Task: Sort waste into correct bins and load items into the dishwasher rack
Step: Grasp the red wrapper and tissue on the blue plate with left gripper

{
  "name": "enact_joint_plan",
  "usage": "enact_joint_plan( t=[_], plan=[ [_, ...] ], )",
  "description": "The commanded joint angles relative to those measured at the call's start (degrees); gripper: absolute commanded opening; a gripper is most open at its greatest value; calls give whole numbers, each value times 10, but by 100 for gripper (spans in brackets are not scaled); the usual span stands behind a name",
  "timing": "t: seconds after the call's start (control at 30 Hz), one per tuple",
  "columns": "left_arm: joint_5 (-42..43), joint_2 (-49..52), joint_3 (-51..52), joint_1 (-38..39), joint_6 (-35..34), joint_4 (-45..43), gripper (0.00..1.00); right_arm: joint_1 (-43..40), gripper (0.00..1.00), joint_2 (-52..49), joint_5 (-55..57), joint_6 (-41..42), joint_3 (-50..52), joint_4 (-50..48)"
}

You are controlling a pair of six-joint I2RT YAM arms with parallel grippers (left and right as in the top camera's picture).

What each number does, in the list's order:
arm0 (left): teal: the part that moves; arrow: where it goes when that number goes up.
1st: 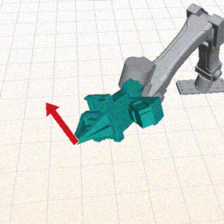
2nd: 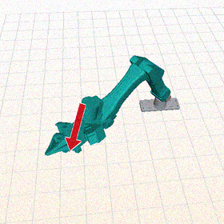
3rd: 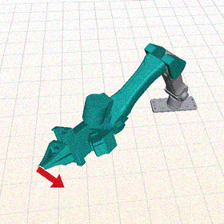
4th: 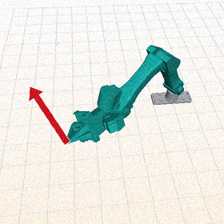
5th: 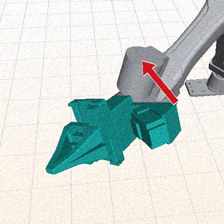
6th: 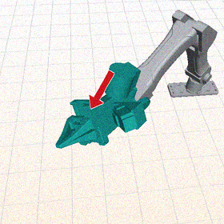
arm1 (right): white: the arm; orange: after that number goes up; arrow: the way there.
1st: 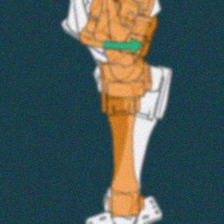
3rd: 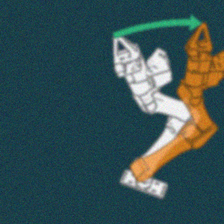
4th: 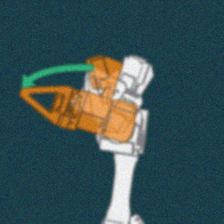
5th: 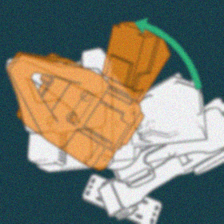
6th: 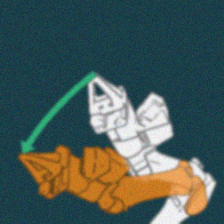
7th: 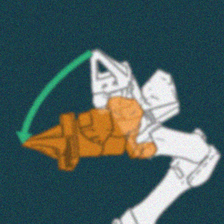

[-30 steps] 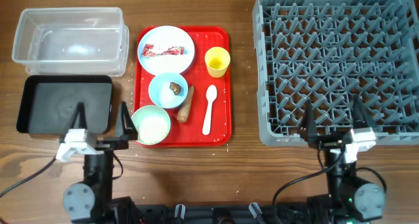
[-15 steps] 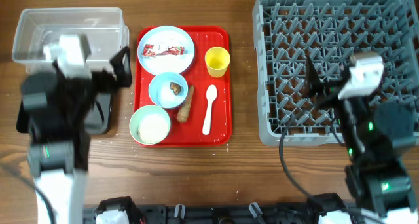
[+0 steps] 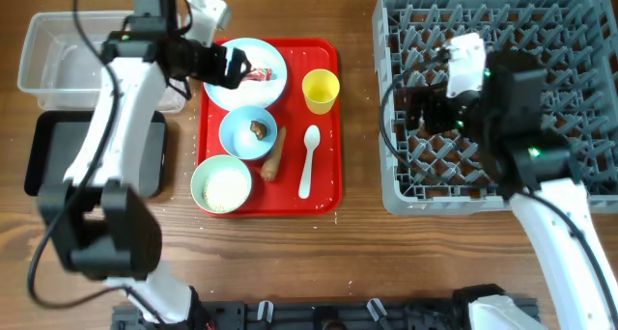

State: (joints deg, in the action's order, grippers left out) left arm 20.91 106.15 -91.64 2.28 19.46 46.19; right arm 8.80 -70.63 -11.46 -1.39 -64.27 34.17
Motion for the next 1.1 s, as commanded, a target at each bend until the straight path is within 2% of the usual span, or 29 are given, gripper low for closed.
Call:
enact_joint_plan(
  t=[0.0, 0.23, 0.43, 0.77, 0.97, 1.07],
  plan=[
    [5, 43, -10, 7, 33, -19, 100, 0, 100, -32, -41, 20, -13, 6],
    [-7, 115, -10, 24, 137, -72, 97, 0, 100, -52, -41, 19, -13, 6],
    [-25, 167, -10, 33, 138, -126, 98, 0, 100, -52, -41, 20, -13, 8],
    [-25, 216, -10, 32, 138, -146, 90, 0, 100, -54, -41, 19, -12, 15],
    [-23, 243, -9, 32, 131, -150, 68, 0, 100, -55, -41, 20, -12, 14],
    [-23, 266, -9, 33, 130, -150, 46, 0, 100, -55, -41, 19, -12, 14]
  ],
)
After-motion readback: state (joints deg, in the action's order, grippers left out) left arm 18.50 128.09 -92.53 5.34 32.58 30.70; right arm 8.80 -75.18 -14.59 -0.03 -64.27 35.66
